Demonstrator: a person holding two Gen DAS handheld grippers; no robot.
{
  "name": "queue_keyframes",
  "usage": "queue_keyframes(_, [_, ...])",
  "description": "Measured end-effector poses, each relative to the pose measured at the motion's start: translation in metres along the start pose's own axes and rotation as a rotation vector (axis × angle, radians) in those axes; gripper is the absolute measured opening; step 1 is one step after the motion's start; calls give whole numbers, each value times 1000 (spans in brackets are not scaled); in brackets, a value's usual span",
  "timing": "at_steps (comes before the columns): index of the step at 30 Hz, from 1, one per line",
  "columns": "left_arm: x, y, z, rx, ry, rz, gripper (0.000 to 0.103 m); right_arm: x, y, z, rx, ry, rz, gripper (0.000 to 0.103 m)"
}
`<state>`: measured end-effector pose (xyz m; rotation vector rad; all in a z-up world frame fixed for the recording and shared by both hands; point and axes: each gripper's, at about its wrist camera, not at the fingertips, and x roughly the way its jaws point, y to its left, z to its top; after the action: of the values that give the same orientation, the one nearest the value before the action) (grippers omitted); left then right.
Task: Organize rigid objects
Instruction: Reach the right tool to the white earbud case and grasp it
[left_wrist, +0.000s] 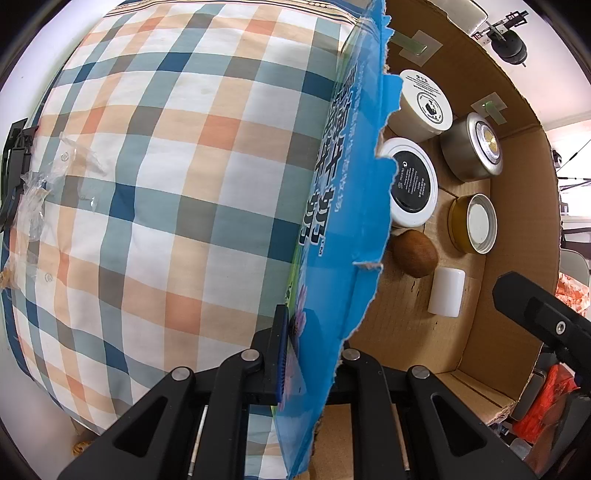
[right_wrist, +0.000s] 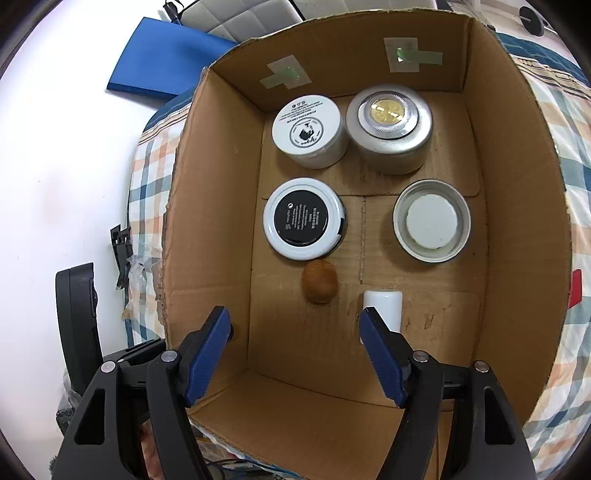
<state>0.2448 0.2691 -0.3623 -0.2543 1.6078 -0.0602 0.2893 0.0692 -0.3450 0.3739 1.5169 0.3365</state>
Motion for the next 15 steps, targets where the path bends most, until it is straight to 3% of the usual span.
queue_keyframes(3, [0, 0, 0, -1, 0, -1, 10, -3, 0, 0, 1, -3, 0, 77])
queue_keyframes(8, [0, 0, 0, 1, 0, -1, 10, -11, -1, -3, -2, -22, -23, 96])
queue_keyframes(15, [0, 1, 1, 1, 0, -2, 10, -38, -12, -6, 34, -79, -35, 103])
